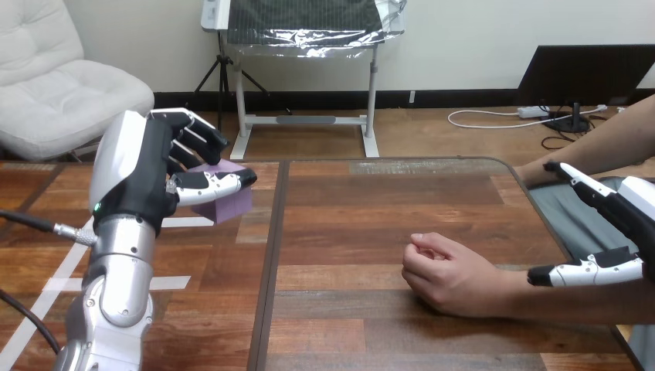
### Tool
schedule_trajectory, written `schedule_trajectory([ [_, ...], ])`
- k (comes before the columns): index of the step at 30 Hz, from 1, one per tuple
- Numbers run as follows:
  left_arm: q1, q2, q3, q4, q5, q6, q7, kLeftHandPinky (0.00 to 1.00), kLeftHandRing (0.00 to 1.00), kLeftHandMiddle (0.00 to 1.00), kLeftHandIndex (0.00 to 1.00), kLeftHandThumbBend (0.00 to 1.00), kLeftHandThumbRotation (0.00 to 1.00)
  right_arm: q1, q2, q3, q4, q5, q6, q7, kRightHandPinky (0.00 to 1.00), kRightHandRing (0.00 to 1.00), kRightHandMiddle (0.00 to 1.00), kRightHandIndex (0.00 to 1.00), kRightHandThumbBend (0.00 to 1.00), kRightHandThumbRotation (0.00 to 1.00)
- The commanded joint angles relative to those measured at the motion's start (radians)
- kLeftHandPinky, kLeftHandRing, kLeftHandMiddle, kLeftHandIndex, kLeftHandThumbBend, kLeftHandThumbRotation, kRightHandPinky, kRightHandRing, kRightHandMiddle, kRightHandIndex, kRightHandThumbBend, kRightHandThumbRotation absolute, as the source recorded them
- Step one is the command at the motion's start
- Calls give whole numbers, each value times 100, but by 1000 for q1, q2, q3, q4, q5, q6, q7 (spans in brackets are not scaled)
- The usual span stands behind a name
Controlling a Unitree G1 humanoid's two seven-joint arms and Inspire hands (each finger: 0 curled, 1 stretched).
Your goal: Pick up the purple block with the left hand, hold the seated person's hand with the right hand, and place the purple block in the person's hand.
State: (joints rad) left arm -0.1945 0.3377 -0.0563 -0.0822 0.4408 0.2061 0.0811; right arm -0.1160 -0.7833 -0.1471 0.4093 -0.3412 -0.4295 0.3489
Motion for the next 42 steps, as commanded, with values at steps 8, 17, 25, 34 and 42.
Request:
schedule_trajectory([
  [8,-28,4,18,-70,15,9,-8,36,39,45,45,70,0,-124,-80,78,64,-80,-51,-8,98,96,96,97,100,38],
  [17,-29,5,19,-75,15,15,-11,36,39,45,44,71,0,-139,-97,120,88,-94,-51,25,97,94,93,94,100,32],
  [25,-31,3,22,-74,7,10,-11,37,39,45,44,71,0,-155,-108,155,109,-115,-48,42,95,91,91,91,100,29],
  [34,-39,0,20,-73,7,16,-14,38,40,45,44,71,0,-164,-109,188,129,-135,-40,48,93,90,90,90,100,26],
  [42,-48,3,18,-69,8,11,-18,37,39,45,44,71,0,-165,-107,211,140,-161,-46,32,91,88,90,89,100,20],
])
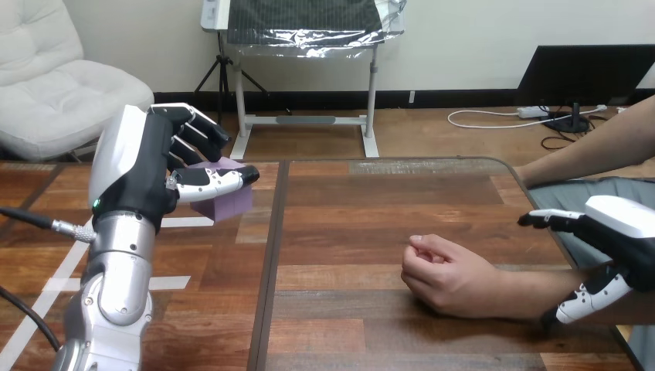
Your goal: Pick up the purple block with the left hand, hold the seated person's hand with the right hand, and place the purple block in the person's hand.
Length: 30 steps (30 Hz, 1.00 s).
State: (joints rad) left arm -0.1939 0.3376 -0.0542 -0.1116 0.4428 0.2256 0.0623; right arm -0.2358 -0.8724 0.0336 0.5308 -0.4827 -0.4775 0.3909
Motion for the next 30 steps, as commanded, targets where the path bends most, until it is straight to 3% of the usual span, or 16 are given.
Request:
schedule_trajectory([
  [1,-49,3,16,-38,6,-11,2,36,39,45,44,71,0,-45,-18,33,18,-23,2,-11,91,88,90,89,100,20],
  [24,-64,-3,21,-46,-6,1,-15,35,39,45,44,70,0,-39,3,75,11,-78,34,-31,88,86,87,87,100,20],
  [30,-64,-2,20,-44,-5,-3,-16,35,39,45,44,70,0,-40,11,102,9,-108,35,-40,87,86,87,87,100,20],
])
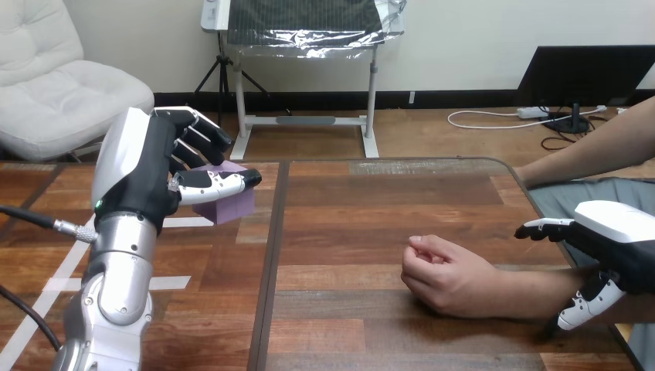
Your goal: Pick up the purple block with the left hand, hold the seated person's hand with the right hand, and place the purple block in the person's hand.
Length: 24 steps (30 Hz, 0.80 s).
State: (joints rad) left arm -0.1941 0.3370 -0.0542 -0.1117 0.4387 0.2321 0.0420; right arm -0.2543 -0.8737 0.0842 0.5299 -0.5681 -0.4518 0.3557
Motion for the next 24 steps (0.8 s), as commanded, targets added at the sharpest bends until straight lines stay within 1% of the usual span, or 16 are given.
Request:
schedule_trajectory([
  [1,-64,-2,20,-44,-1,-10,4,35,40,45,44,70,0,-21,14,54,8,-25,9,-6,87,86,87,87,100,20],
  [8,-63,-2,19,-45,0,-13,5,36,40,45,44,70,0,-23,24,76,8,-49,11,-18,85,85,86,86,100,25],
  [11,-63,-2,20,-47,-1,-11,4,36,40,45,44,70,0,-25,30,88,13,-59,2,-27,84,84,86,86,100,27],
  [17,-63,-1,19,-50,1,-8,2,36,40,46,44,70,0,-22,38,111,-1,-88,14,-36,83,84,85,86,100,31],
  [20,-63,-1,20,-50,0,-10,1,35,40,46,44,70,0,-24,47,116,4,-78,7,-36,82,83,85,85,100,31],
  [24,-63,-1,24,-51,-5,-12,-2,35,40,46,44,70,0,-22,58,123,-10,-69,19,-23,81,83,85,85,100,31],
])
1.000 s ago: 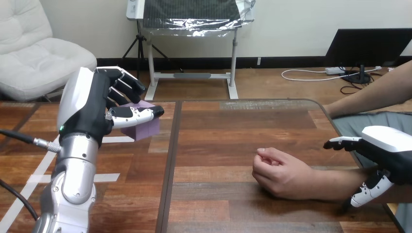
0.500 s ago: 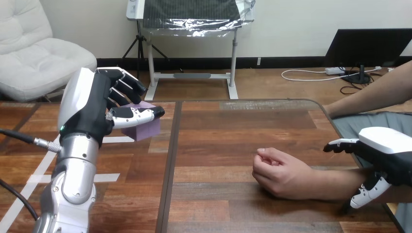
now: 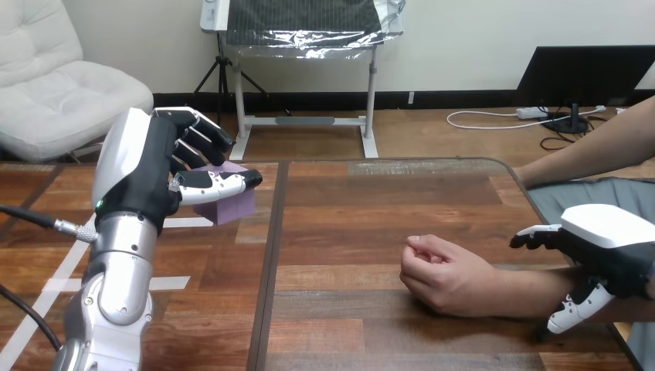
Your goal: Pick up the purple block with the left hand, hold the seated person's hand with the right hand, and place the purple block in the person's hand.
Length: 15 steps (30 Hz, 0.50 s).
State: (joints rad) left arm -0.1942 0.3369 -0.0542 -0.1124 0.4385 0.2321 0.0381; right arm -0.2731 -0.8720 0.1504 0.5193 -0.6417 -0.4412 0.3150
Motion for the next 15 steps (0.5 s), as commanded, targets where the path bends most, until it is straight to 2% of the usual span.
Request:
schedule_trajectory([
  [1,-62,0,24,-50,-6,-13,2,35,40,46,44,69,0,-2,57,59,-2,5,8,18,81,83,84,85,100,31],
  [5,-62,1,26,-48,-11,-22,3,35,40,45,44,69,0,-2,62,69,-6,0,9,15,80,83,84,85,100,32],
  [15,-61,2,25,-51,-16,-18,3,35,40,45,44,69,0,3,74,97,-39,-10,59,38,81,85,86,86,100,36],
])
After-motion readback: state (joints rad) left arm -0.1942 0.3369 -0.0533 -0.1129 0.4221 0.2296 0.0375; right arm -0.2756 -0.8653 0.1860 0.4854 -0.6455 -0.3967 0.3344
